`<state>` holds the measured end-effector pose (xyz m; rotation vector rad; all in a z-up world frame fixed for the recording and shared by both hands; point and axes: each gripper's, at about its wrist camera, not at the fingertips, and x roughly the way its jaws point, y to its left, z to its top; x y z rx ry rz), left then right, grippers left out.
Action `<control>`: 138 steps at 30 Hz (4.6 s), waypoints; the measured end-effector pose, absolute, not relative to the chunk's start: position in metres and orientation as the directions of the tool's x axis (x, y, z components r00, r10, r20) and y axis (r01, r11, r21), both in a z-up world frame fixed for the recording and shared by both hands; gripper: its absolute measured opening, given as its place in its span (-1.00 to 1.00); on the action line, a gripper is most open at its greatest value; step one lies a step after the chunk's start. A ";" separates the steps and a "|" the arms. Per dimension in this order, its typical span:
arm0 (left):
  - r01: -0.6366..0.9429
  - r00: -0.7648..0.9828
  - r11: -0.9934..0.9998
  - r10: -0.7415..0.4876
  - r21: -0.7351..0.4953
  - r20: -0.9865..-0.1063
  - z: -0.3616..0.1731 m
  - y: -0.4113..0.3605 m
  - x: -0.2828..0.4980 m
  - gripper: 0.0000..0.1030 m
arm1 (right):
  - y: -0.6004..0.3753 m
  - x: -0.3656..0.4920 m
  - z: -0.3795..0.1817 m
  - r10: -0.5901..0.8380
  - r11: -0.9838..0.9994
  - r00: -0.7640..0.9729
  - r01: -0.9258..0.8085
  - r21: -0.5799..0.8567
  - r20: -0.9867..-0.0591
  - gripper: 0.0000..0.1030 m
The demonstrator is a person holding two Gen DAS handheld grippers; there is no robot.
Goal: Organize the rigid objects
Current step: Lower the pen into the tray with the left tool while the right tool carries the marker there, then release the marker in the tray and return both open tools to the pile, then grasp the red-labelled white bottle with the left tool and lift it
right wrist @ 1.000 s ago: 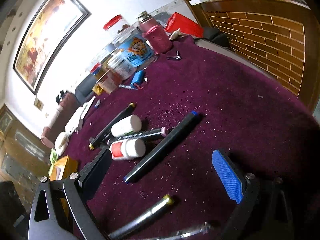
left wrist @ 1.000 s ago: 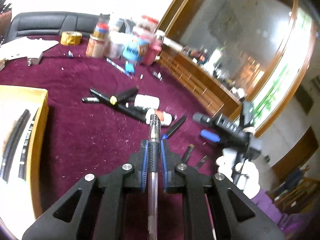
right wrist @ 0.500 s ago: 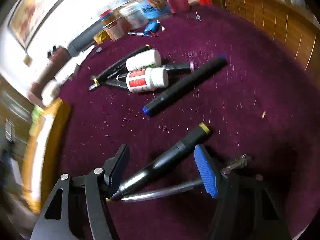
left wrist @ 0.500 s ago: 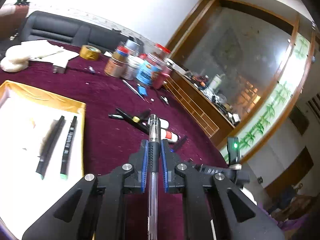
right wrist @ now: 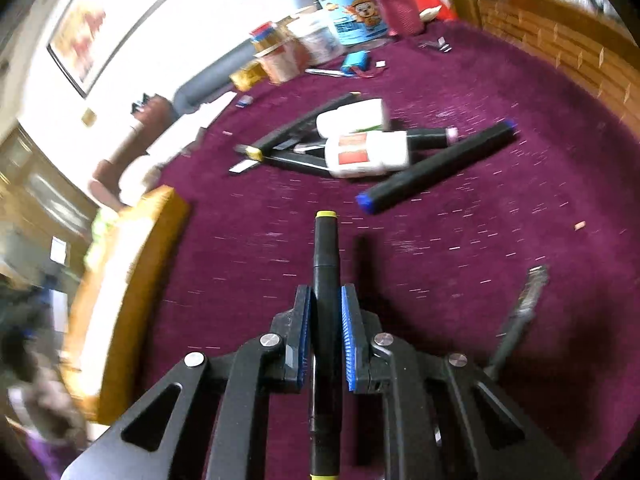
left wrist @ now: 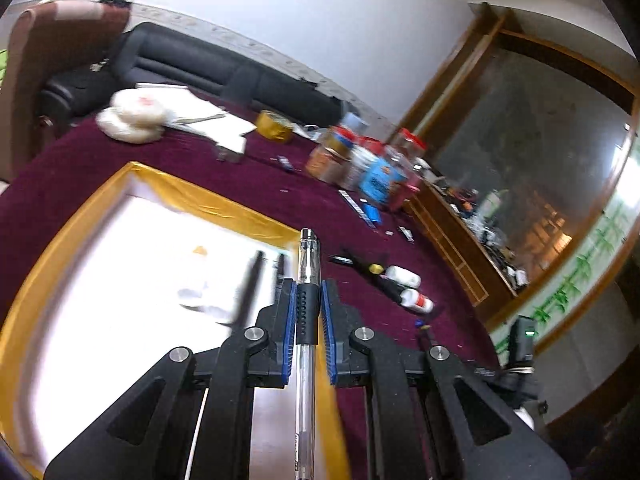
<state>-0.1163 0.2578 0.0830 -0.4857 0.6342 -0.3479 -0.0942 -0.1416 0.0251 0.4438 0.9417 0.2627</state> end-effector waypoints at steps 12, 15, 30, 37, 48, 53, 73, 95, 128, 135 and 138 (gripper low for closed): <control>-0.010 0.678 0.897 -0.318 -0.442 -0.662 0.060 0.313 -0.057 -0.81 | -0.036 -0.043 0.051 0.715 0.679 0.383 -0.183 0.711 -0.585 -0.75; -0.029 0.643 0.911 -0.297 -0.410 -0.706 0.048 0.317 -0.039 -0.81 | 0.007 -0.024 0.053 0.748 0.653 0.326 -0.204 0.729 -0.579 -0.75; -0.177 0.627 0.854 -0.286 -0.490 -0.725 0.020 0.359 -0.022 -0.71 | 0.180 0.055 0.010 0.776 0.629 0.153 -0.120 0.768 -0.611 -0.74; -0.201 0.712 0.777 -0.303 -0.597 -0.633 0.017 0.367 -0.050 -0.69 | 0.187 0.057 0.004 0.726 0.687 0.159 -0.131 0.715 -0.669 -0.74; -0.178 0.788 0.710 -0.312 -0.681 -0.531 0.037 0.368 -0.076 0.12 | 0.169 0.055 0.041 0.703 0.711 0.259 -0.233 0.663 -0.663 -0.63; -0.151 0.798 0.728 -0.309 -0.669 -0.517 0.053 0.364 -0.087 0.23 | 0.126 0.037 0.076 0.674 0.739 0.359 -0.330 0.587 -0.646 -0.49; 0.105 0.612 0.744 -0.571 -0.660 -0.546 0.073 0.171 -0.088 0.46 | -0.217 -0.025 0.048 0.253 0.913 0.650 0.084 0.398 -0.717 0.50; 0.063 0.523 0.860 -0.460 -0.506 -0.718 0.047 0.116 -0.077 0.46 | -0.141 -0.023 0.026 0.625 0.778 0.410 -0.387 0.494 -0.664 0.13; 0.334 0.521 0.937 -0.277 -0.106 -0.807 0.009 -0.002 -0.046 0.12 | -0.222 -0.044 0.030 0.528 0.824 0.561 -0.156 0.545 -0.637 0.13; 0.334 0.495 0.892 -0.441 -0.305 -0.749 0.023 0.035 -0.060 0.12 | -0.196 -0.039 0.032 0.529 0.833 0.536 -0.178 0.524 -0.658 0.13; 0.308 0.512 0.854 -0.520 -0.419 -0.684 0.039 0.063 -0.069 0.12 | -0.179 -0.033 0.034 0.534 0.835 0.518 -0.197 0.514 -0.668 0.13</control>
